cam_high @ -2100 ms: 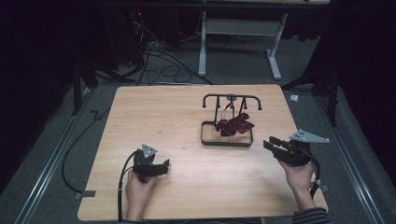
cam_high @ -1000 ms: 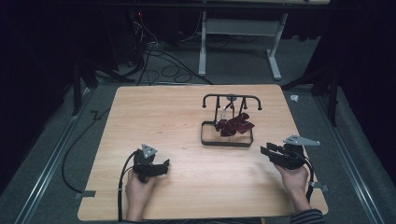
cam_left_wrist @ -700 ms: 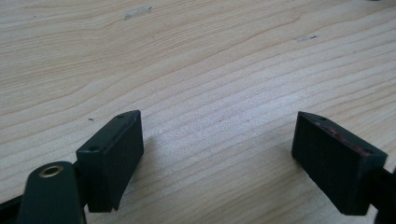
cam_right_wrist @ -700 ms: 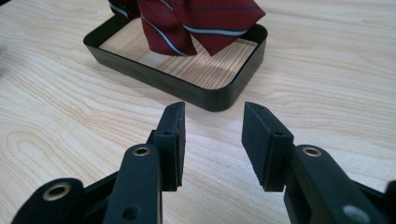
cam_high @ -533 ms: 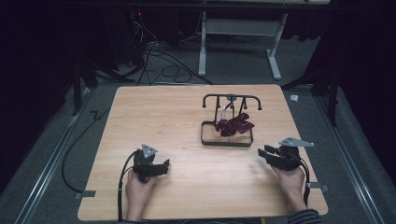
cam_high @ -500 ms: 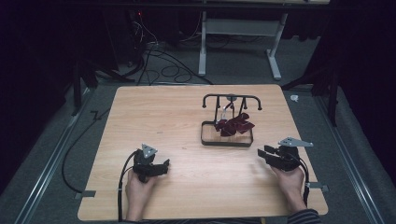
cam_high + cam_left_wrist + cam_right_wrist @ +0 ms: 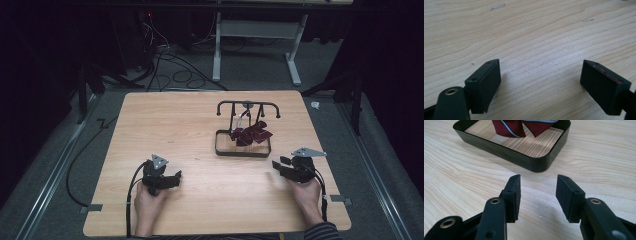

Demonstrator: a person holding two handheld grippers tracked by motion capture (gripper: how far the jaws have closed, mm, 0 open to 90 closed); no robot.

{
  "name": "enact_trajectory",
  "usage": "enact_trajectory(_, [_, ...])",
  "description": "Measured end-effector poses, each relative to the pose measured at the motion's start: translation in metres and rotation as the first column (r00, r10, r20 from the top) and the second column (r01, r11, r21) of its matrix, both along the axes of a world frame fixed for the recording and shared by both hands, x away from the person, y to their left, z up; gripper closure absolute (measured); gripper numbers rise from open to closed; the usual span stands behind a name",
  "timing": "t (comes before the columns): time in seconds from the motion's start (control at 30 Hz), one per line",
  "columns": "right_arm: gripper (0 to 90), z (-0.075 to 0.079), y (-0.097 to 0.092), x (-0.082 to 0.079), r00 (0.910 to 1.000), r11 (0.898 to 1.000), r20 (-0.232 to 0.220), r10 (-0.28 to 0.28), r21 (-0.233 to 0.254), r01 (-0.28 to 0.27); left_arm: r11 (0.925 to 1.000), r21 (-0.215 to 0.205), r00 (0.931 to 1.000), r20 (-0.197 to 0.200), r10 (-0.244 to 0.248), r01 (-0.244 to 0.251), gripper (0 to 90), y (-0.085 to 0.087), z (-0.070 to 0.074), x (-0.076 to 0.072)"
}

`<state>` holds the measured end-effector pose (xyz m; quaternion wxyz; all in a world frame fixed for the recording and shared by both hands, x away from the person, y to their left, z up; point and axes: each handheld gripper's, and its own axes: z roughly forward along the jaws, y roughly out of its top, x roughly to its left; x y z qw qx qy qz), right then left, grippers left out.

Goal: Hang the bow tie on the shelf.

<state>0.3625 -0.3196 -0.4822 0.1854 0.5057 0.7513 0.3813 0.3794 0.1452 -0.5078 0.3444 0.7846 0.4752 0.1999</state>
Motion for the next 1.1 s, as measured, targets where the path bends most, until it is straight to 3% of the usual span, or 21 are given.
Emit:
enact_trajectory(0.9, [54.8, -0.015, 0.009, 0.011, 0.9993, 0.997, -0.024, -0.028, -0.072, 0.026, 1.0, 0.0, 1.0, -0.002, -0.001, 0.001, 17.1, 0.0, 0.0, 0.0])
enact_trajectory(0.97, [55.3, -0.017, 0.009, 0.012, 0.9993, 0.995, -0.02, -0.032, -0.1, 0.029, 1.0, 0.0, 1.0, -0.002, -0.001, 0.001, 17.1, 0.0, 0.0, 0.0])
enact_trajectory(1.1, [54.7, -0.019, 0.009, 0.01, 0.9994, 0.993, 0.005, -0.035, -0.11, 0.035, 1.0, 0.0, 1.0, 0.0, 0.0, 0.0, 17.1, 0.0, 0.0, 0.0])
